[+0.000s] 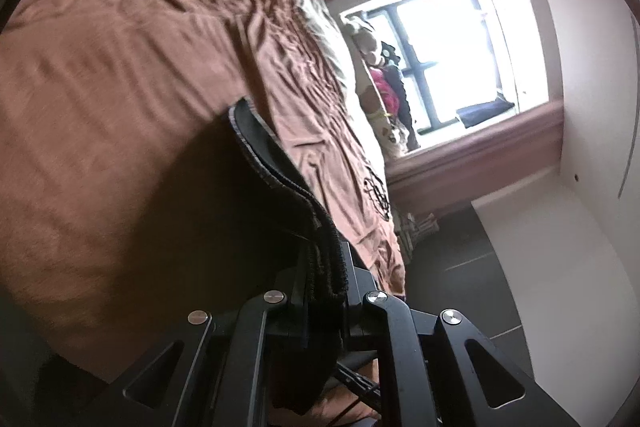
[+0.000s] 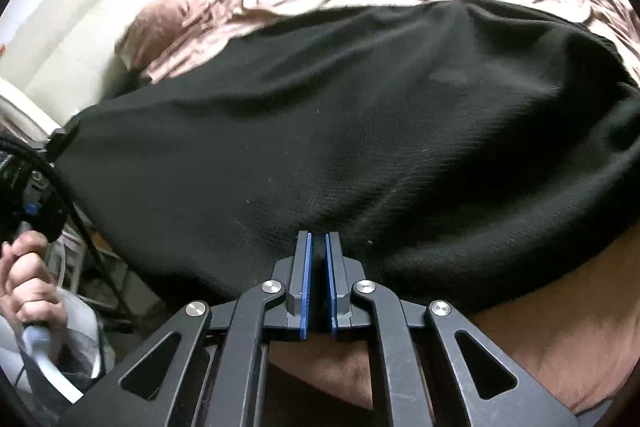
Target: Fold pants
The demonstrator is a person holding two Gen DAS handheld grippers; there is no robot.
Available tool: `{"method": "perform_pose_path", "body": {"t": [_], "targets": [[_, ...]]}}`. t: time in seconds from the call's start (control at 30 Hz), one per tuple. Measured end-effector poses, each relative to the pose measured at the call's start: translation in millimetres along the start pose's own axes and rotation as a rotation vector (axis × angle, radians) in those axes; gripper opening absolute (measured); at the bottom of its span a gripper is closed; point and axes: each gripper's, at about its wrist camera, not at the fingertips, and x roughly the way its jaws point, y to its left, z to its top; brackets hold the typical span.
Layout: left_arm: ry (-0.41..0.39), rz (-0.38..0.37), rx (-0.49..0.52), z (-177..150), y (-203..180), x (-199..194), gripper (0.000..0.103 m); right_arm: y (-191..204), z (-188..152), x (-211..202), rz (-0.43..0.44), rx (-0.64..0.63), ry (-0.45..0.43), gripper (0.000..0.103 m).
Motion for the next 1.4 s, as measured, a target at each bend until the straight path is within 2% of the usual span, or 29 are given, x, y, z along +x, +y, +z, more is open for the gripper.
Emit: {"method": "perform_pose_path", "body": {"t": [0.3, 0.37, 0.4, 0.43, 0.47, 0.73, 1.07, 1.27, 1.4], "targets": [[0.033, -0.053, 0.114, 10, -65, 26, 0.011, -36, -15, -52, 0.055, 0.051, -0.074, 0.005], [0.048, -0.064, 0.142, 11, -81, 35, 0.011, -44, -20, -66, 0.072, 0.063, -0.098, 0.021], [0.054, -0.066, 0.157, 12, -89, 40, 0.011, -44, -23, -72, 0.076, 0.070, -0.112, 0.047], [0.059, -0.068, 0.168, 12, -96, 44, 0.011, -47, -26, -80, 0.073, 0.081, -0.137, 0.066], [0.066, -0.073, 0.181, 11, -103, 48, 0.011, -49, -30, -89, 0.067, 0.085, -0.174, 0.069], [0.117, -0.107, 0.258, -1, -151, 81, 0.011, -67, -48, -126, 0.029, 0.090, -0.254, 0.069], [0.217, -0.134, 0.335, -35, -199, 136, 0.011, -85, -79, -173, 0.013, 0.155, -0.331, 0.071], [0.296, -0.138, 0.363, -60, -214, 182, 0.011, -109, -93, -199, 0.011, 0.225, -0.373, 0.071], [0.356, -0.135, 0.378, -80, -218, 212, 0.011, -126, -105, -214, -0.023, 0.259, -0.399, 0.071]]}}
